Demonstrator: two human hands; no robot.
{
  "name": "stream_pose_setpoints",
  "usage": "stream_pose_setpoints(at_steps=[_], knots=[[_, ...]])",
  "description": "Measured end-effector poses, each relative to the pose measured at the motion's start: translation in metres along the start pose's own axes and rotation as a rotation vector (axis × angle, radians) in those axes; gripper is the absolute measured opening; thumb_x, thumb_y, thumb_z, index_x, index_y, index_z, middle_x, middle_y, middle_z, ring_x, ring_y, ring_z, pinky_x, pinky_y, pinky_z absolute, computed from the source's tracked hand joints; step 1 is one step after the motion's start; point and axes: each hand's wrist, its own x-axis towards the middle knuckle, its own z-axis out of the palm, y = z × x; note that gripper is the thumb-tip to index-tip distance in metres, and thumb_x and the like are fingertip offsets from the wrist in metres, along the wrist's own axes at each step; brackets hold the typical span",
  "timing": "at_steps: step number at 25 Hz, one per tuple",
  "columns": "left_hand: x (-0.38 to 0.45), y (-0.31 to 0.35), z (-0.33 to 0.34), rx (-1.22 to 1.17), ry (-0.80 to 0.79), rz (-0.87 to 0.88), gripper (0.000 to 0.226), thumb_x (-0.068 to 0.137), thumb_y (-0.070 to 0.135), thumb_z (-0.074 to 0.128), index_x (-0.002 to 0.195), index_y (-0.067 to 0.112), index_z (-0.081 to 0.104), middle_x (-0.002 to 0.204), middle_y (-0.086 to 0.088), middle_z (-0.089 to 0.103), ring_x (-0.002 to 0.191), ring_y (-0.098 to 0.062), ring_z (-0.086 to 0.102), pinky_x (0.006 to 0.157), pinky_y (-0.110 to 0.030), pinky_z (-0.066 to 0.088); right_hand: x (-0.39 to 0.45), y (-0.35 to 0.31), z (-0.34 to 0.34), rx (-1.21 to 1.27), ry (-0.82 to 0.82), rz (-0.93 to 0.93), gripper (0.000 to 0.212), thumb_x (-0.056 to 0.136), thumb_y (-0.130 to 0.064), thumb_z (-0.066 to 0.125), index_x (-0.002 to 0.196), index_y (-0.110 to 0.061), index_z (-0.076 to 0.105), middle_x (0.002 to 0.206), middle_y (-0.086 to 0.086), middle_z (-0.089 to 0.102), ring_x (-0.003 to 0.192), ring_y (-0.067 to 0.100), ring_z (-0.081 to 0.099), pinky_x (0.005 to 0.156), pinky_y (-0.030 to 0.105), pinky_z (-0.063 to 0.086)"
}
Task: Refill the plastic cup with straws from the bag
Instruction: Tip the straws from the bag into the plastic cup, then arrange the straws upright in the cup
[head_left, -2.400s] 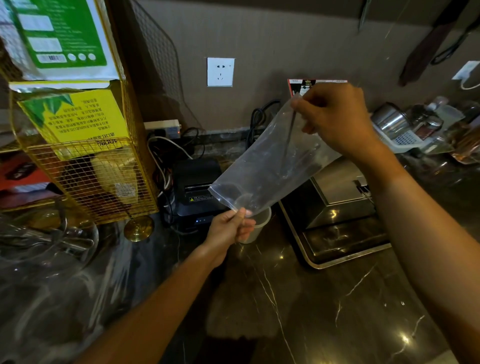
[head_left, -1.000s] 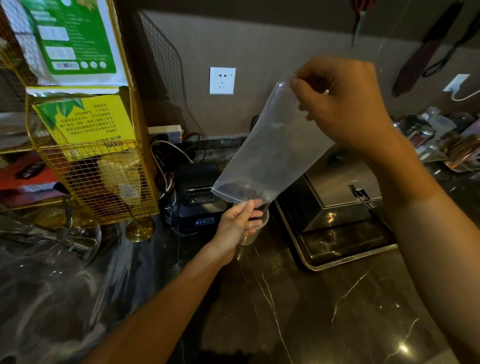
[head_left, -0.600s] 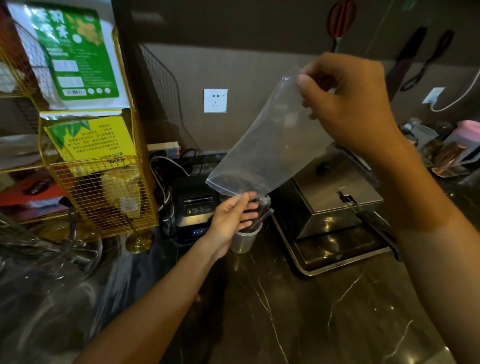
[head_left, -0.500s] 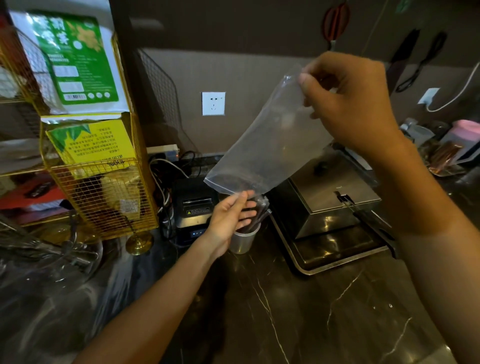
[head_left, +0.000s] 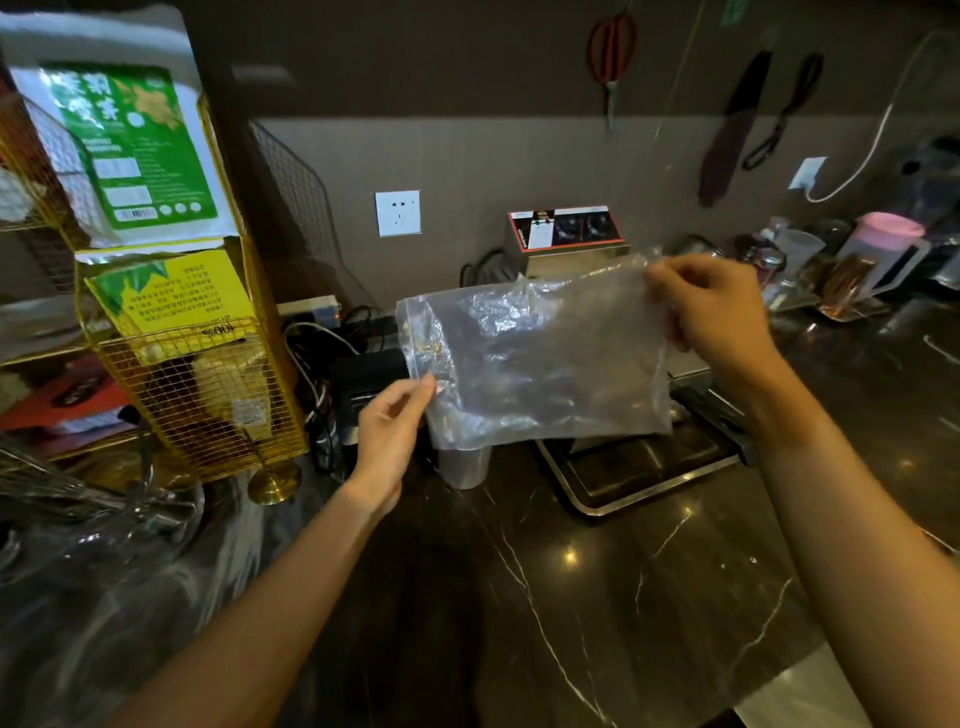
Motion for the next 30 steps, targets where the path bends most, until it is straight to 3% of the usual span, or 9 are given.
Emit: stream_pose_setpoints(at_steps=[4,6,10,12,15,18,23,26,30], knots=[[-0.015,-0.024,0.005,0.027,-0.012,-0.083,0.022,0.101,0.024,0.061,0.087,0.012,0.073,0.085,-0.001,0.072,0.083,-0.015,0.068,0.083,-0.040,0.055,-0.042,0.058,-0.005,0.077,-0.051,0.244,0.022,0.100,-0.020,0.067,0.079,-0.018,0.071,0.051,-0.011,0.066,0.039,-0.001,0.053,0.037,0.015,0.041],[-0.024,-0.039,0.011,0.035,-0.026,-0.136,0.020,0.100,0.024,0.064,0.091,0.009,0.072,0.091,-0.009,0.071,0.085,-0.023,0.068,0.083,-0.045,0.055,-0.063,0.085,-0.010,0.060,-0.056,0.368,0.021,0.100,-0.022,0.067,0.081,-0.016,0.070,0.049,-0.008,0.064,0.040,0.002,0.054,0.036,0.017,0.041],[-0.048,-0.067,0.030,0.151,-0.097,-0.188,0.013,0.095,0.018,0.069,0.107,0.015,0.073,0.107,-0.007,0.074,0.100,-0.023,0.071,0.088,-0.038,0.058,-0.104,0.142,-0.022,0.054,-0.104,0.546,0.017,0.102,-0.020,0.065,0.097,-0.006,0.073,0.073,0.007,0.067,0.056,0.014,0.058,0.048,0.026,0.046],[-0.057,-0.082,0.045,0.235,-0.127,-0.251,0.019,0.094,0.012,0.070,0.113,0.013,0.071,0.105,-0.003,0.074,0.099,-0.019,0.070,0.084,-0.031,0.058,-0.124,0.175,-0.027,0.001,-0.078,0.606,0.015,0.101,-0.012,0.065,0.092,-0.001,0.071,0.066,0.009,0.062,0.049,0.013,0.053,0.042,0.022,0.042],[-0.063,-0.109,0.065,0.338,-0.149,-0.399,0.021,0.093,0.011,0.071,0.114,0.010,0.070,0.109,-0.004,0.073,0.104,-0.023,0.070,0.090,-0.039,0.060,-0.152,0.221,-0.038,-0.073,-0.073,0.713,0.019,0.099,-0.007,0.068,0.080,-0.006,0.069,0.054,0.001,0.059,0.037,0.004,0.050,0.035,0.018,0.039],[-0.068,-0.133,0.080,0.401,-0.213,-0.518,0.020,0.092,0.014,0.072,0.112,0.018,0.069,0.113,-0.006,0.072,0.105,-0.023,0.070,0.097,-0.045,0.058,-0.170,0.254,-0.048,-0.118,-0.079,0.829,0.017,0.099,-0.010,0.068,0.083,-0.006,0.071,0.061,0.005,0.063,0.045,0.011,0.054,0.041,0.024,0.043],[-0.071,-0.160,0.100,0.500,-0.395,-0.611,0.019,0.098,0.024,0.065,0.117,0.022,0.066,0.118,-0.002,0.068,0.106,-0.016,0.066,0.088,-0.033,0.057,-0.179,0.288,-0.056,-0.190,-0.035,0.902,0.017,0.098,-0.010,0.069,0.081,-0.007,0.069,0.062,0.008,0.067,0.048,0.016,0.056,0.045,0.027,0.046],[-0.068,-0.175,0.104,0.669,-0.480,-0.557,0.040,0.092,0.026,0.072,0.129,0.025,0.061,0.130,-0.004,0.062,0.113,-0.021,0.065,0.092,-0.040,0.059,-0.179,0.300,-0.056,-0.204,-0.062,0.925,0.011,0.097,-0.014,0.069,0.097,-0.003,0.068,0.079,0.019,0.075,0.060,0.025,0.067,0.062,0.042,0.061],[-0.059,-0.170,0.105,0.759,-0.527,-0.517,0.065,0.086,0.029,0.078,0.145,0.029,0.050,0.141,-0.002,0.053,0.127,-0.026,0.059,0.104,-0.051,0.054,-0.170,0.291,-0.039,-0.555,-0.192,0.730,0.042,0.098,-0.025,0.067,0.133,-0.004,0.055,0.128,0.019,0.061,0.109,0.038,0.066,0.095,0.055,0.055]])
